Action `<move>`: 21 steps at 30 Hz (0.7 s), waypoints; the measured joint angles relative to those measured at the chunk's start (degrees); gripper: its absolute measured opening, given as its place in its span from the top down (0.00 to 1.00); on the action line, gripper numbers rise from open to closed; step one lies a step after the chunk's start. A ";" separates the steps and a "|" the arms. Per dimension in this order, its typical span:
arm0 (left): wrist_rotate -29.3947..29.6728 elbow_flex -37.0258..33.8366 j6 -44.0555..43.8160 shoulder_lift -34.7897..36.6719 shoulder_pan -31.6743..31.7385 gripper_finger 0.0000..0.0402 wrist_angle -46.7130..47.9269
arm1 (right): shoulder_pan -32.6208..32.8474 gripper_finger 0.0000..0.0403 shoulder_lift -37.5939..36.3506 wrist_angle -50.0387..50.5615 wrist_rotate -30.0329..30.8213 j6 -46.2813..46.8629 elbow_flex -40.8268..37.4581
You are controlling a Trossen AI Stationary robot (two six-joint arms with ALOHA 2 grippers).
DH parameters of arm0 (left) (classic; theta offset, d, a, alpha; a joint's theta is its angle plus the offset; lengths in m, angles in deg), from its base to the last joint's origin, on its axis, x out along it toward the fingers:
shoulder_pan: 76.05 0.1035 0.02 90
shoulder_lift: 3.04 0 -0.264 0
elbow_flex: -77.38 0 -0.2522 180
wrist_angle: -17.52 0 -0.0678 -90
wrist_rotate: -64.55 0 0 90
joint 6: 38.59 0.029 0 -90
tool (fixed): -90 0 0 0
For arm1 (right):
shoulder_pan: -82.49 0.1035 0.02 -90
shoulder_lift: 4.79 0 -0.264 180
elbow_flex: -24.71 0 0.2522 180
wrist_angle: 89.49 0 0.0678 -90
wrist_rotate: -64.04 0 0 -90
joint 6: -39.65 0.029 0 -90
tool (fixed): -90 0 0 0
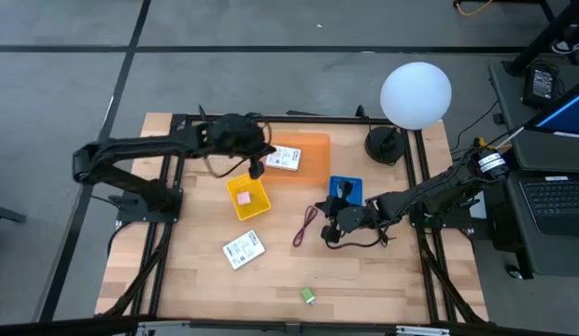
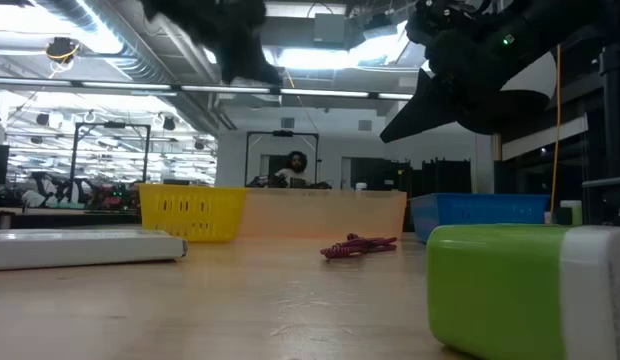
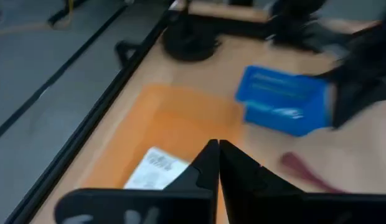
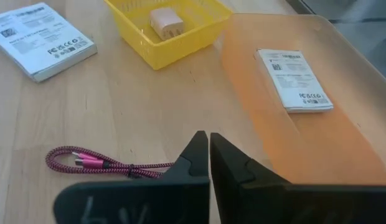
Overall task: Pick and place items into bin
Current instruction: Put the green charger adapter into the yellow bin
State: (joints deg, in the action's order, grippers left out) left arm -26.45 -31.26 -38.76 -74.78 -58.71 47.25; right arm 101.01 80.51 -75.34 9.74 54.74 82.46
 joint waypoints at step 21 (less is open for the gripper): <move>7.83 -0.01 -3.82 -0.66 -30.01 1.00 3.48 | 4.82 1.00 0.00 -1.22 -8.98 -5.32 4.41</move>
State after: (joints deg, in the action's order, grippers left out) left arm -18.62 -31.27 -42.58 -75.44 -88.72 50.74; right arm 105.83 80.51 -76.55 0.75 49.42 86.87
